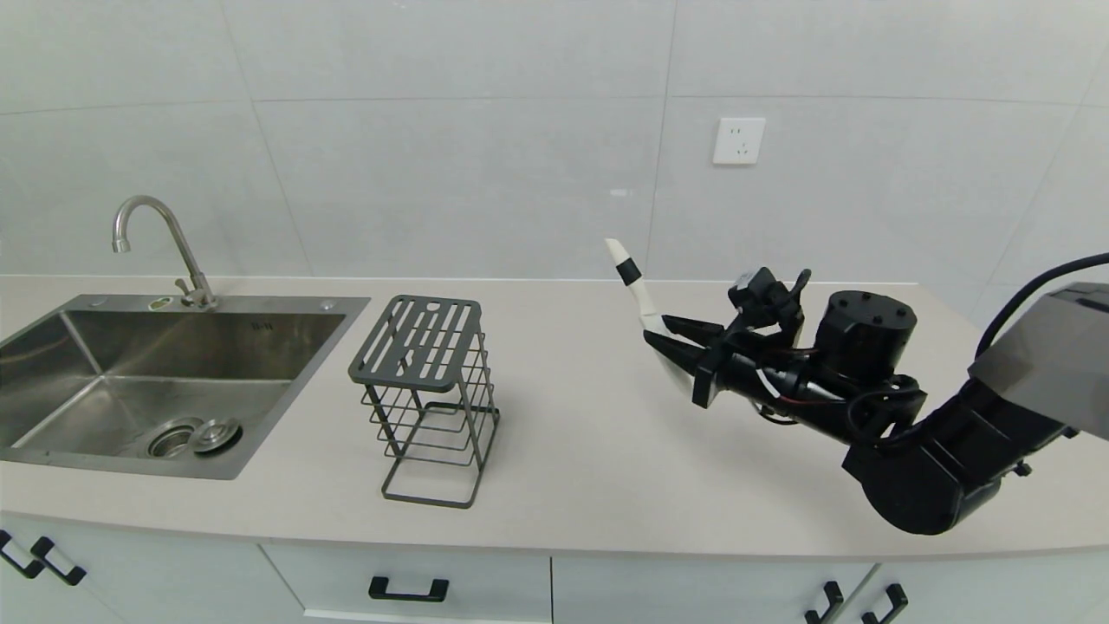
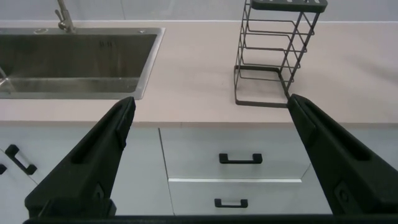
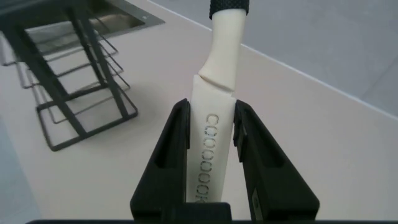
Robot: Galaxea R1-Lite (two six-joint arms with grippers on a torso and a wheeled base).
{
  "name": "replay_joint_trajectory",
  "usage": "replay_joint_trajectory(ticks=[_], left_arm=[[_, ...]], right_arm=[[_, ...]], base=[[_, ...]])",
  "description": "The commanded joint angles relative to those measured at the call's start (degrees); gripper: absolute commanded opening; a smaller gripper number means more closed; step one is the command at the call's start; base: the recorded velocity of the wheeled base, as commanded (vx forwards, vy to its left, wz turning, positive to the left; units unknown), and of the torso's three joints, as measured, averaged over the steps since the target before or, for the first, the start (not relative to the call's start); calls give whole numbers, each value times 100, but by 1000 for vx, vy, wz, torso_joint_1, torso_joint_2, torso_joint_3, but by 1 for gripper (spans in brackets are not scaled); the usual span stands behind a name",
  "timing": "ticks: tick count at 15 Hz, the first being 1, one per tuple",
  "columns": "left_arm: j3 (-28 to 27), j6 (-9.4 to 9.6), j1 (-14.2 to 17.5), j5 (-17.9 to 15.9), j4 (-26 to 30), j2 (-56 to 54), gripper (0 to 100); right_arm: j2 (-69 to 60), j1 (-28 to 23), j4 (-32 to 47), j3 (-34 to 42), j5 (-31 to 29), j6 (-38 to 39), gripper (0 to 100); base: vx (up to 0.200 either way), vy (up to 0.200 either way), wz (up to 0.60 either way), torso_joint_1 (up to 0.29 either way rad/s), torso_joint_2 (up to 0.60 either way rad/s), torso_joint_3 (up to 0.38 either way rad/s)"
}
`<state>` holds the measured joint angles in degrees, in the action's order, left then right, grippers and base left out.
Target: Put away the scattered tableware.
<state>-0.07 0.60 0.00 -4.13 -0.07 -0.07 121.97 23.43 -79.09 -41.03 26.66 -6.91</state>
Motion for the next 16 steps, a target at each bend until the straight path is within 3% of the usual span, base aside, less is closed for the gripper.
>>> replay_joint_trajectory(ticks=[1,2,3,4,5,6,7,8,9,10,11,12,14,16], left_arm=[[7,186,0,-167,-28,7,100],[-1,195,0,-176,-195,7,100],[-195,90,0,-184,-1276,7,100],[-485,55,0,-255,-1680,7,100],[-669,19,0,-422,-1496,7,100],[-766,-253,0,-650,-1425,7,100],[-872,-763,0,-879,-1408,7,100],[-942,-956,0,-1019,-1390,7,100],[-1214,-1246,-9,-1538,-1118,51,100],[-1399,-1325,-26,-1731,-977,157,100],[-1522,-1369,-114,-1837,-968,359,100],[-1636,-1299,-220,-1863,-1065,631,100],[-1953,-886,-237,-2083,-1153,1009,100],[-2251,-816,-246,-2496,-1170,1537,100]], right_arm=[[38,39,-282,192,269,-117,0],[20,65,-309,333,322,-135,0],[-112,162,-344,588,349,-144,0],[-244,197,-352,649,357,-144,0],[-270,285,-352,676,401,-144,0],[-288,355,-352,693,428,-144,0],[-296,382,-352,728,428,-144,0],[-296,408,-352,764,428,-144,0],[-428,487,-361,966,436,-153,0],[-525,531,-361,1141,463,-214,0],[-665,584,-352,1308,551,-267,0],[-806,636,-352,1511,586,-284,0],[-1061,733,-352,1818,595,-284,0],[-1272,839,-352,2020,612,-293,0]], base=[[0,0,0,0,0,0],[0,0,0,0,0,0],[0,0,0,0,0,0],[0,0,0,0,0,0],[0,0,0,0,0,0],[0,0,0,0,0,0],[0,0,0,0,0,0],[0,0,0,0,0,0],[0,0,0,0,0,0],[0,0,0,0,0,0],[0,0,0,0,0,0],[0,0,0,0,0,0],[0,0,0,0,0,0],[0,0,0,0,0,0]])
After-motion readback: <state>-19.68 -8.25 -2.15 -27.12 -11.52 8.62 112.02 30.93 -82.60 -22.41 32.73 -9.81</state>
